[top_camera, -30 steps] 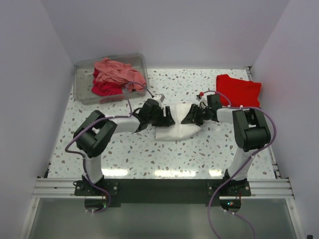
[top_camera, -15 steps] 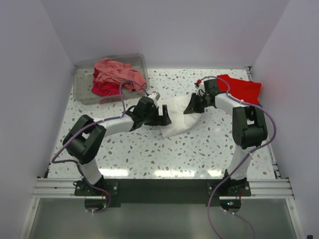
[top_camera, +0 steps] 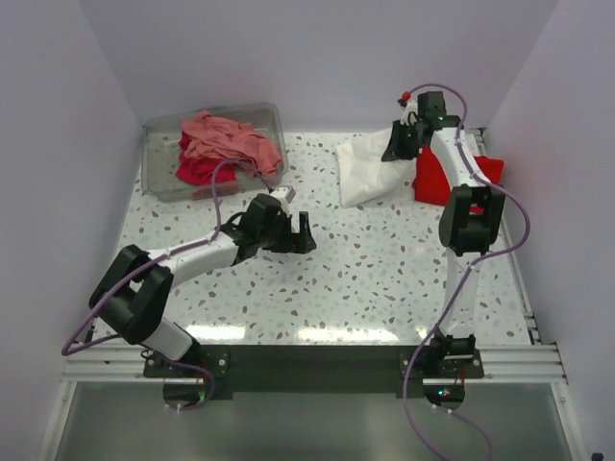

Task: Fold and stack the t-shirts
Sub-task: Neatly place the folded tshirt to the corner

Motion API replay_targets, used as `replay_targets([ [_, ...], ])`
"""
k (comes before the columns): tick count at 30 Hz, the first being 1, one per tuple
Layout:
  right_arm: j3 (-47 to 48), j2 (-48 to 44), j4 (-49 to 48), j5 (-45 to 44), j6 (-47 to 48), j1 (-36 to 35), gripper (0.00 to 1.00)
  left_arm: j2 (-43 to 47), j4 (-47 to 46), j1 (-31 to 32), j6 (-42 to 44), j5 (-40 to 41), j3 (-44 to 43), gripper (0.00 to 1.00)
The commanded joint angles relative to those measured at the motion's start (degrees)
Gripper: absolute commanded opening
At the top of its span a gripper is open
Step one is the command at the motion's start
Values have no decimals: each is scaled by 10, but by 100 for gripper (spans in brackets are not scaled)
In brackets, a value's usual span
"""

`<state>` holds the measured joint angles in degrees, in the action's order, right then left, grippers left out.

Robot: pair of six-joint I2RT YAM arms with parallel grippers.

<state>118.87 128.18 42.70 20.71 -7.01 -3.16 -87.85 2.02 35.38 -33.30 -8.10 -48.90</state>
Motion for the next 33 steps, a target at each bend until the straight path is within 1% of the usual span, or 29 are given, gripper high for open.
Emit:
replay_targets([
  [1, 156, 42, 90, -22, 43, 24, 0, 2, 10, 0, 19, 10, 21, 100],
  [3, 213, 79, 112, -22, 46, 31, 0, -4, 3, 0, 17, 6, 27, 100],
  [4, 249, 85, 123, -22, 47, 48, 0, -10, 0, 0, 16, 5, 33, 100],
  [5, 257, 87, 125, -21, 48, 54, 0, -12, -4, 0, 15, 2, 35, 100],
  [9, 244, 64, 114, -16, 48, 84, 0, -28, -10, 0, 14, -1, 43, 100],
  [16, 211, 23, 125, -9, 59, 129, 0, -53, -11, 0, 10, -16, 49, 100],
  [18, 210, 18, 125, -8, 58, 146, 0, -53, -30, 0, 6, -17, 52, 100],
  [24, 196, 0, 106, 30, 29, 189, 0, -49, -31, 0, -2, -16, 65, 100],
  [33, 188, -15, 83, 64, 7, 226, 0, -41, -22, 0, -6, -6, 78, 100],
])
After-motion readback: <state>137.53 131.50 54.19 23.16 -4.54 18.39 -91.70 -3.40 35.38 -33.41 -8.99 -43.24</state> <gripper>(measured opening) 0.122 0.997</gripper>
